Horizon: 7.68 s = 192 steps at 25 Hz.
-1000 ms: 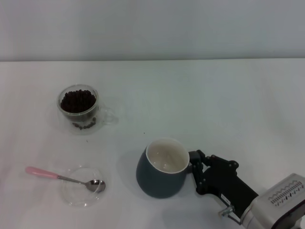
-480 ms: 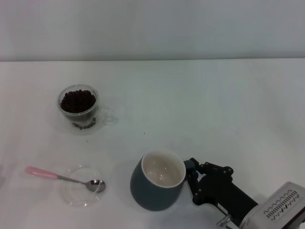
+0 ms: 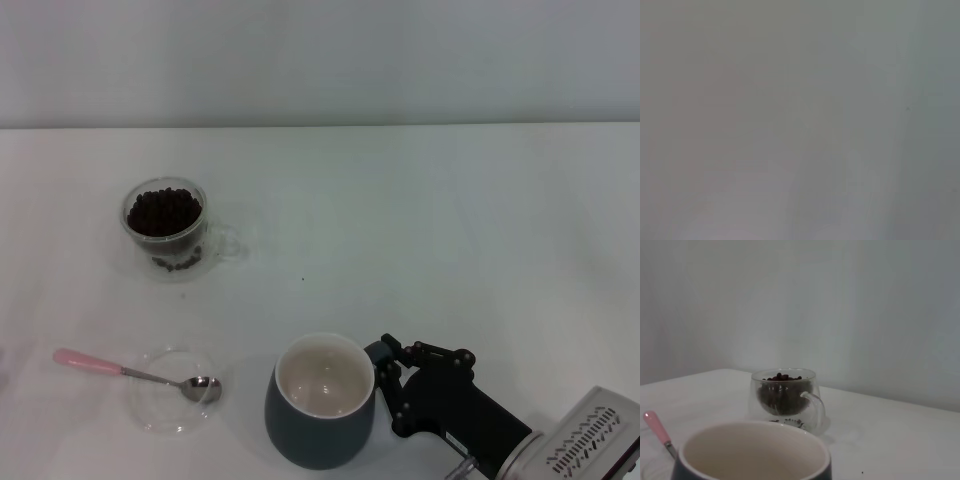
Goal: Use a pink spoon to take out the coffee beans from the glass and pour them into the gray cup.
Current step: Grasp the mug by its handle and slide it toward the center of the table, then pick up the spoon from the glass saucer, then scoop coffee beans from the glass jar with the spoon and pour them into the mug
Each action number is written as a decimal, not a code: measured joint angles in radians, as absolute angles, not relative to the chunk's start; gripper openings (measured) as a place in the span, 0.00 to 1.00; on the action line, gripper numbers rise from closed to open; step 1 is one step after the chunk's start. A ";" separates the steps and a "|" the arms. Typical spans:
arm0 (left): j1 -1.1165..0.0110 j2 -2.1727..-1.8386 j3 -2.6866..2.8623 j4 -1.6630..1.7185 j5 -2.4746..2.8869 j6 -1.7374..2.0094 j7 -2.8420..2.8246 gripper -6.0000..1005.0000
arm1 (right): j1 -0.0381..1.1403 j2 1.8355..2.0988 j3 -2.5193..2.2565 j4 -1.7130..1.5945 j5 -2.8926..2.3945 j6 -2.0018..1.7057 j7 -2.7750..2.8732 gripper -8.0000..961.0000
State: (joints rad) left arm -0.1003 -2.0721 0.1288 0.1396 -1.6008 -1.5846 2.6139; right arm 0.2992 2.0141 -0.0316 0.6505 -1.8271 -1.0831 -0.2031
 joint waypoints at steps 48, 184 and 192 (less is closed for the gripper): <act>-0.102 -2.074 0.116 0.106 -1.662 -1.586 2.544 0.86 | 0.107 2.005 -0.271 0.132 -1.792 -1.484 0.462 0.74; -0.624 -1.971 0.347 0.356 -1.355 -1.145 1.554 0.14 | 0.205 2.011 -0.105 0.145 -1.486 -1.507 0.472 0.74; -0.643 -1.982 0.397 0.347 -1.343 -1.106 1.561 0.14 | 0.213 2.011 -0.077 0.149 -1.486 -1.503 0.474 0.74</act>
State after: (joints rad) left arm -0.6430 -1.9821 0.3970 0.3466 -1.3430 -1.1058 1.5608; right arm 0.2125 2.0110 -0.0771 0.1494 -1.4864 -1.5034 0.4739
